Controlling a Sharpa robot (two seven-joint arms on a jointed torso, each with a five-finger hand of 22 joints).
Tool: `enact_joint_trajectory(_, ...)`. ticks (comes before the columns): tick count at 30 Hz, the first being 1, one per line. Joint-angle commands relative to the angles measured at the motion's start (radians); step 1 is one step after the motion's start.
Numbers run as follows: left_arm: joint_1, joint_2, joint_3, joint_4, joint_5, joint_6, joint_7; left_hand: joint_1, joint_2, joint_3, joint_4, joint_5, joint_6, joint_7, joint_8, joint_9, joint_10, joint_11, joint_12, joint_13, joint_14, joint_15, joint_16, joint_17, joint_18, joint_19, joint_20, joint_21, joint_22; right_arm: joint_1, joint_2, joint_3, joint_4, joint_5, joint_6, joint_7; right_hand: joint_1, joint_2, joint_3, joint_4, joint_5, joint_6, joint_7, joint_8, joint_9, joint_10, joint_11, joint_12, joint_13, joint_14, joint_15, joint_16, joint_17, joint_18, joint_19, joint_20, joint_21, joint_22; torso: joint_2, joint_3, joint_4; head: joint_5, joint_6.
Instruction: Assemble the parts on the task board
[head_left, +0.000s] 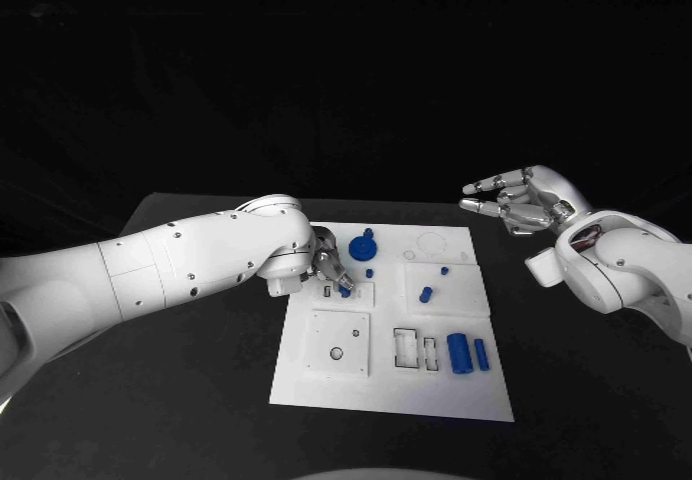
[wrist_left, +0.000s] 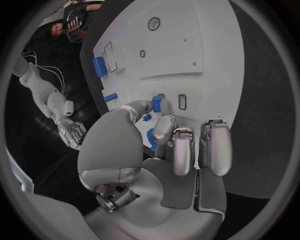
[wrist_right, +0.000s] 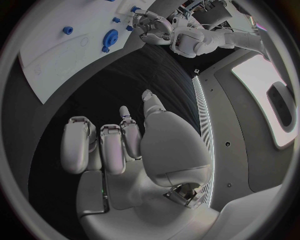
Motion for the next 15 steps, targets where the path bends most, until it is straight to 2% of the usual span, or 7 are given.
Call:
enact_joint_trajectory(1,-0.001,0.0,0.0,0.003,-0.013,0.009,-0.068,0.006,0.001,0.166,-0.173,0.003,0.003,-0.008,-0.004,0.002,0.007,0.002,0.005,0.001,0.105,-0.004,0.003,0.263,-0.012,0.055,-0.001,0.006,0.101,-0.001,0.001,0.0,0.0,-0.002,0.016,0.011,-0.01,-0.002,-0.005,-0.002,-0.003,-0.001,-0.005,0.005,0.0,-0.006,-0.001,-0.004,0.017,0.055,0.001,-0.007,0.026,0.011,-0.005,-0.001,-0.006,0.0,0.0,0.0,0.0001,0.002,-0.001)
enact_joint_trajectory(15,-0.001,-0.001,0.0,0.007,-0.014,0.022,-0.073,0.006,0.001,0.166,-0.174,0.004,0.004,-0.008,-0.004,0.002,0.007,0.002,0.005,0.001,0.105,-0.005,0.003,0.263,-0.012,0.056,-0.001,0.006,0.102,-0.001,0.002,0.0,-0.001,-0.002,0.02,0.011,-0.01,-0.002,-0.006,-0.001,-0.005,-0.001,-0.005,0.005,0.0,-0.005,-0.001,-0.002,0.018,0.055,0.001,-0.006,0.027,0.011,-0.005,-0.001,-0.007,-0.001,0.0,0.0005,-0.0004,0.004,-0.005)
